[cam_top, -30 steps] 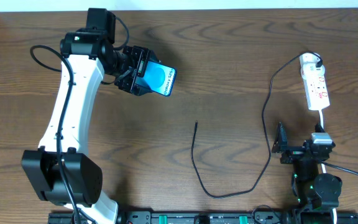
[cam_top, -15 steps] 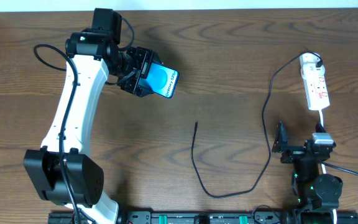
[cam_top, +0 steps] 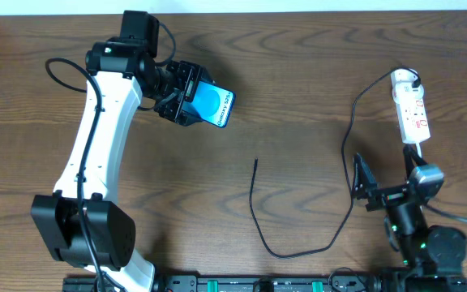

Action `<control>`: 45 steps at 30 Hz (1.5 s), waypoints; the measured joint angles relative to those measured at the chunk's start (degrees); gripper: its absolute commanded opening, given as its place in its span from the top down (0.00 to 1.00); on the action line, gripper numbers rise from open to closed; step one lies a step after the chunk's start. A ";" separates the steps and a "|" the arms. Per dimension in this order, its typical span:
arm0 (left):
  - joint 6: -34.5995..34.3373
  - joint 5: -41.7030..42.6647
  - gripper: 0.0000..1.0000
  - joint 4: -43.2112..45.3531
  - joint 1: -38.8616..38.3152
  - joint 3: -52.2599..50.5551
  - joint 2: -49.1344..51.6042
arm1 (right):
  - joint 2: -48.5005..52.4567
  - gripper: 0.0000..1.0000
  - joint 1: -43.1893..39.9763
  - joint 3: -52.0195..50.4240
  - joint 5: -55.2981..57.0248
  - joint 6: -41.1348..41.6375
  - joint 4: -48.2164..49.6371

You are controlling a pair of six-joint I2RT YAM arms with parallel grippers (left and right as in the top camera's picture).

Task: Plug charger to phone and switch on socket
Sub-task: 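Move the right gripper left and grasp the phone's edge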

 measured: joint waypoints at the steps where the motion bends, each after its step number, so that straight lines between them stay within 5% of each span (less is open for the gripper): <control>1: 0.00 0.02 0.93 0.09 -0.20 0.00 0.00 | 2.71 0.01 -0.15 2.40 -2.05 0.11 0.15; 11: -0.02 0.00 0.93 0.44 -3.10 -0.11 0.00 | 38.99 0.01 -0.96 24.57 -30.58 10.19 -3.26; 21: -0.44 -0.04 0.93 1.99 -5.57 -0.11 0.00 | 63.06 0.01 -0.81 30.88 -51.56 29.92 9.46; 27: -3.61 -3.08 0.93 2.60 -7.61 -0.11 0.00 | 70.20 0.01 2.12 30.88 -52.17 36.72 14.45; 45: -15.74 -12.63 0.93 4.31 -14.82 -0.11 0.00 | 72.15 0.01 14.47 30.88 -43.89 38.34 19.12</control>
